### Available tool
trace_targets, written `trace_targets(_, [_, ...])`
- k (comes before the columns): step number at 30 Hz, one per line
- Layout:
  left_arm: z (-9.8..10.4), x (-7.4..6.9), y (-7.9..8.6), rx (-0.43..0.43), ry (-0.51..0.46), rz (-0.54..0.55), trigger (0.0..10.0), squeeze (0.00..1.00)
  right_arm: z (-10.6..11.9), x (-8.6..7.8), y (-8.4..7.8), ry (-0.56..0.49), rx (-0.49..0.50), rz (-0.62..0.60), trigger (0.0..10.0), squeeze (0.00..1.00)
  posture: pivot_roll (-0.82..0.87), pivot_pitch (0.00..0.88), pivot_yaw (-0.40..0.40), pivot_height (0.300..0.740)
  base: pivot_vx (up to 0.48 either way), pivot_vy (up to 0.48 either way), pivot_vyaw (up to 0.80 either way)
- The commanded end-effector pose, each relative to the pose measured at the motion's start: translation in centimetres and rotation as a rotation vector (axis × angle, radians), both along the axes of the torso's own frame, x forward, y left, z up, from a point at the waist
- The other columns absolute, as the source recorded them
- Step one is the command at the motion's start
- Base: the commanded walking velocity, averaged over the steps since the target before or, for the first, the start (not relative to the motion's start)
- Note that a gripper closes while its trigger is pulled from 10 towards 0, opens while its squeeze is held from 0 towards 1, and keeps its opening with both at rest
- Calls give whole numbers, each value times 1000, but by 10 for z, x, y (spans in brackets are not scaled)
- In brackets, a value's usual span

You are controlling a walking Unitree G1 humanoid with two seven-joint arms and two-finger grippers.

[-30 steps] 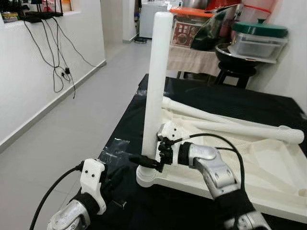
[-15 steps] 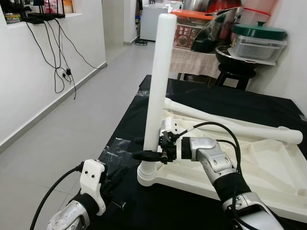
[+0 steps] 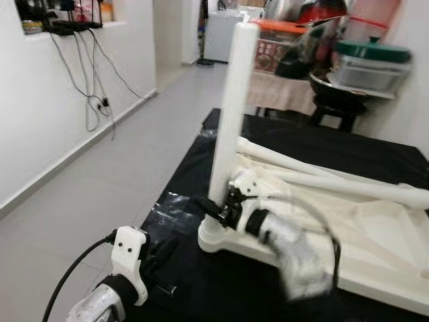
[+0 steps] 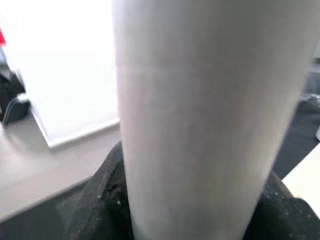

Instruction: Building children table

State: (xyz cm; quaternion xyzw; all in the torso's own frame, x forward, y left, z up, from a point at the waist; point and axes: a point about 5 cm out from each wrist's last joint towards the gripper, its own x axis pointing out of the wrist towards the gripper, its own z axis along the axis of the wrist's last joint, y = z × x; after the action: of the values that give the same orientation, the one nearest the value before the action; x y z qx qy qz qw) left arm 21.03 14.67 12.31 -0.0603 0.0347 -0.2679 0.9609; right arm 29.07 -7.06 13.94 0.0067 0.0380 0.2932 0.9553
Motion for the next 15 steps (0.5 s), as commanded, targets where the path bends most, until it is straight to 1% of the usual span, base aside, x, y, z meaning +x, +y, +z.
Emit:
trace_targets(1, [2, 0, -1, 4, 0, -14, 10000, 0, -22, -3, -8, 114, -56, -74, 0, 0, 88, 0, -90, 740, 0, 0, 0])
trace_targets(2, [1, 0, 0, 3, 1, -12, 10000, 0, -19, 3, -13, 96, -63, -80, 0, 0, 88, 0, -90, 740, 0, 0, 0])
trace_targets(3, [1, 0, 0, 3, 1, -12, 10000, 0, -19, 3, -13, 96, -63, -80, 0, 0, 88, 0, -90, 740, 0, 0, 0])
trace_targets(4, [2, 1, -1, 3, 1, -19, 10000, 0, -20, 8, -16, 94, -70, -81, 0, 0, 97, 0, -103, 740, 0, 0, 0])
trace_targets(7, [2, 2, -1, 3, 1, -24, 10000, 0, -22, 10, -18, 101, -72, -82, 0, 0, 98, 0, -104, 740, 0, 0, 0])
trace_targets(8, [2, 1, -2, 3, 0, -22, 10000, 0, -23, 10, -18, 104, -93, -76, 3059, 0, 99, 0, -104, 740, 0, 0, 0])
trace_targets(9, [2, 1, -2, 3, -3, -16, 10000, 0, -22, 11, -18, 108, -93, -58, 10000, 47, 101, 0, -107, 740, 0, 0, 0])
trace_targets(10, [2, 1, -2, 4, -6, -9, 10000, 0, -20, 11, -18, 113, -89, -37, 10000, 1000, 101, 0, -107, 740, 0, 0, 0])
trace_targets(13, [2, 1, -2, 3, -7, -5, 10000, 0, -17, 11, -17, 120, -92, -29, 10000, 1000, 101, 0, -107, 740, 0, 0, 0])
trace_targets(14, [3, 2, -2, 2, -8, -4, 10000, 0, -12, 14, -16, 125, -78, 6, 10000, 1000, 104, 0, -110, 740, 0, 0, 0])
trace_targets(15, [2, 2, -2, 1, -7, -5, 10000, 0, -3, 19, -16, 102, -71, 70, 10000, 1000, 106, 0, -106, 740, 0, 0, 0])
